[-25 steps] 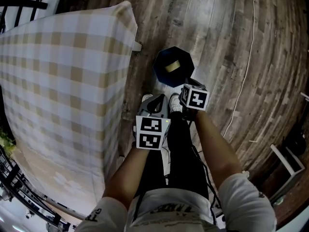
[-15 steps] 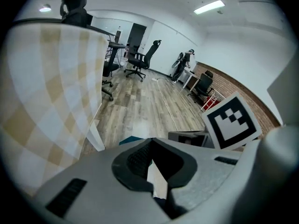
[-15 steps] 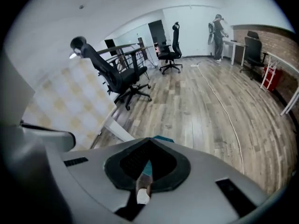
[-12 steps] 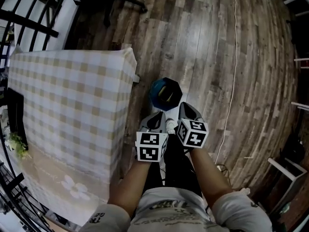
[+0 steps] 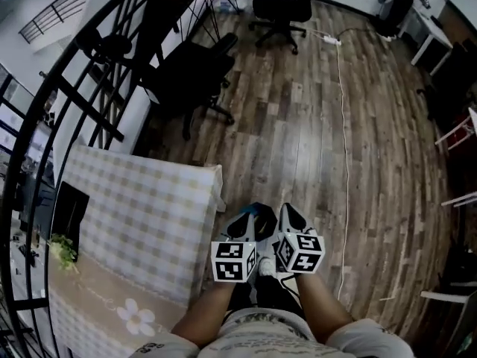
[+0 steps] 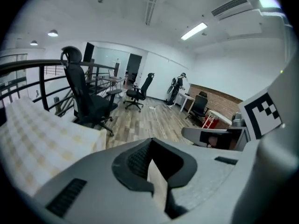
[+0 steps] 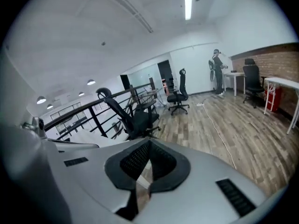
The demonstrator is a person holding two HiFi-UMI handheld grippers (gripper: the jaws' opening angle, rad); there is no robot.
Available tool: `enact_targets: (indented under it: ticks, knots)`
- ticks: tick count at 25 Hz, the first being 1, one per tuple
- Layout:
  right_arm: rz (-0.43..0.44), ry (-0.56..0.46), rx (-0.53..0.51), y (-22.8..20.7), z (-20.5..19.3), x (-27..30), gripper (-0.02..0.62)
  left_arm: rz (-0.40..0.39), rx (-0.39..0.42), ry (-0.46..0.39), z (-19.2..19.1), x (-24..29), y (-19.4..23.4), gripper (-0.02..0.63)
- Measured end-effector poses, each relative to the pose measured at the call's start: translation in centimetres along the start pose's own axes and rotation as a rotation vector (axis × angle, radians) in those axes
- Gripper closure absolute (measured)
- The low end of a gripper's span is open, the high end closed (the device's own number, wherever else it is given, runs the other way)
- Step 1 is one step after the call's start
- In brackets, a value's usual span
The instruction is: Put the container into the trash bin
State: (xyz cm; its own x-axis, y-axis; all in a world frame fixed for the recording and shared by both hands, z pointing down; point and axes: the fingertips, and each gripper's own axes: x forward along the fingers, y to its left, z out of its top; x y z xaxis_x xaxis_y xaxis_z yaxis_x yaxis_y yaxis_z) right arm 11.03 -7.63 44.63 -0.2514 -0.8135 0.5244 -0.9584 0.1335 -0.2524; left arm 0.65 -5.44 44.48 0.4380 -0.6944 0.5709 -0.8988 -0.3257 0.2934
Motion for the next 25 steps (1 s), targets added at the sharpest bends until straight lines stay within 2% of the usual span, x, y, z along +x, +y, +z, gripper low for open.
enact_targets:
  ticks: [1, 4, 6, 10, 13, 17, 25]
  knots:
    - [0.019, -0.037, -0.004, -0.4, 2.0, 2.9, 0.594, 0.005, 0.014, -0.036, 2.3, 2.7, 1.2, 0.601]
    - [0.080, -0.152, -0.023, -3.1, 8.3, 17.4, 0.594, 0.024, 0.060, -0.144, 9.6, 16.1, 7.4, 0.601]
    - [0.108, -0.197, -0.034, -3.6, 10.8, 22.0, 0.593, 0.032, 0.078, -0.184, 12.3, 20.5, 9.5, 0.601]
    - [0.153, -0.279, -0.063, -0.9, 14.6, 18.7, 0.594, 0.019, 0.114, -0.256, 15.5, 17.5, 8.1, 0.601]
    - [0.186, -0.340, -0.047, 0.8, 16.8, 16.3, 0.594, 0.009, 0.158, -0.311, 17.6, 14.7, 7.0, 0.601]
    - [0.172, -0.390, -0.055, 2.3, 18.1, 14.6, 0.592, 0.015, 0.204, -0.378, 19.3, 12.0, 7.0, 0.601]
    - [0.174, -0.403, -0.058, 2.8, 18.5, 14.5, 0.592, 0.014, 0.214, -0.386, 20.0, 11.8, 7.6, 0.601]
